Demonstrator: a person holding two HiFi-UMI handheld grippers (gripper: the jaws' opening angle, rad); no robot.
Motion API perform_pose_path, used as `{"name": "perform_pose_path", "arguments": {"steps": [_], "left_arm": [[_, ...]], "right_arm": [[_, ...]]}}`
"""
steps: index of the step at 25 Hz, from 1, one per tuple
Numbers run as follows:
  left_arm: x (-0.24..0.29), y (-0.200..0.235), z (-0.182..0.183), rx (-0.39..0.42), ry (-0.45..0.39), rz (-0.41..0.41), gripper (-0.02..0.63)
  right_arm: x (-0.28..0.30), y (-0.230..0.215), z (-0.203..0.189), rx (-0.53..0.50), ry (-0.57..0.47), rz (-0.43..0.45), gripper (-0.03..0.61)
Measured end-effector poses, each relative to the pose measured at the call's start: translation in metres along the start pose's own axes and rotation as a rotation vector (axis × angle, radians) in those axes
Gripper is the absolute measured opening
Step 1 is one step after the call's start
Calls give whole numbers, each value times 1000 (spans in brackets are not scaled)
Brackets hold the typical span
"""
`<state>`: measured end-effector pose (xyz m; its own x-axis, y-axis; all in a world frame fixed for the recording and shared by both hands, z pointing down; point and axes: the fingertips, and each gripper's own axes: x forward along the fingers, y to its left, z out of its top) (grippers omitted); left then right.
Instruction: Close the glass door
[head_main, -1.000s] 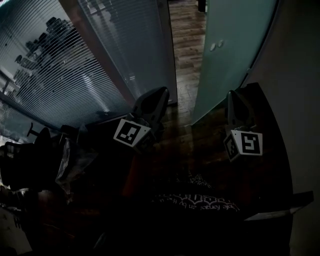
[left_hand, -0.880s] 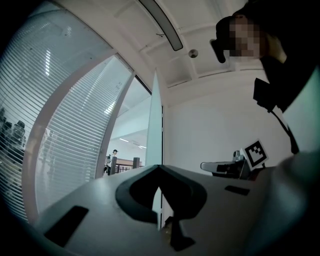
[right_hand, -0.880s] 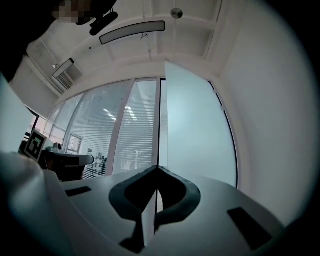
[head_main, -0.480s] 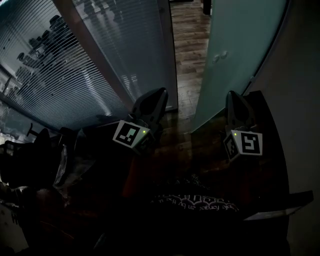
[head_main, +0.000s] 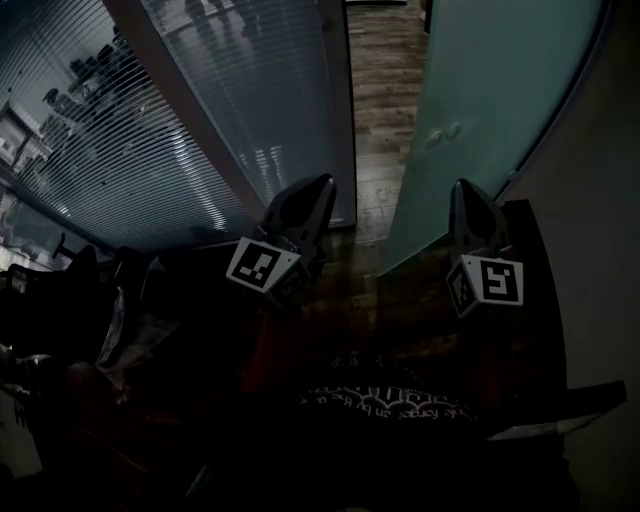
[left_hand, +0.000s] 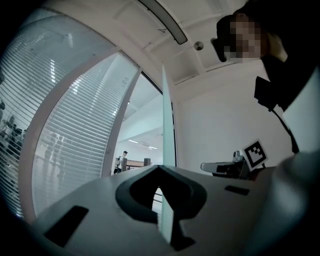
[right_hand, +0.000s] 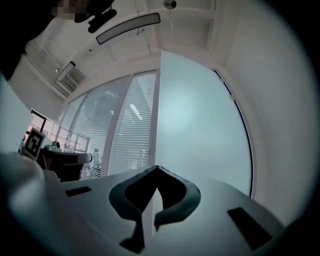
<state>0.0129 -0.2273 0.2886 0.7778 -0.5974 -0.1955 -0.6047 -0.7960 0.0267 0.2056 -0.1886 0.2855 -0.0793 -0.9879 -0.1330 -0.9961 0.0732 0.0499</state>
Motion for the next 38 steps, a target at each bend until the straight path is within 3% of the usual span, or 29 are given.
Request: {"name": "perform_pose_path", "arguments": {"steps": [11,23,30,38], "left_arm": [[28,19,-9,-14,6,53,2],[62,33,-13,2,-8,-2,2],[89,56,-14,4,-8,-15,2],[102,76,-14,3,-1,-12,2]], "right_arm": [[39,-16,-20,-3,46,65,3],[61,-35,-32,-1,34,30,3],[96,-40,-47,19,81,79,6],[124,-49,-71,44,174,97,110]]}}
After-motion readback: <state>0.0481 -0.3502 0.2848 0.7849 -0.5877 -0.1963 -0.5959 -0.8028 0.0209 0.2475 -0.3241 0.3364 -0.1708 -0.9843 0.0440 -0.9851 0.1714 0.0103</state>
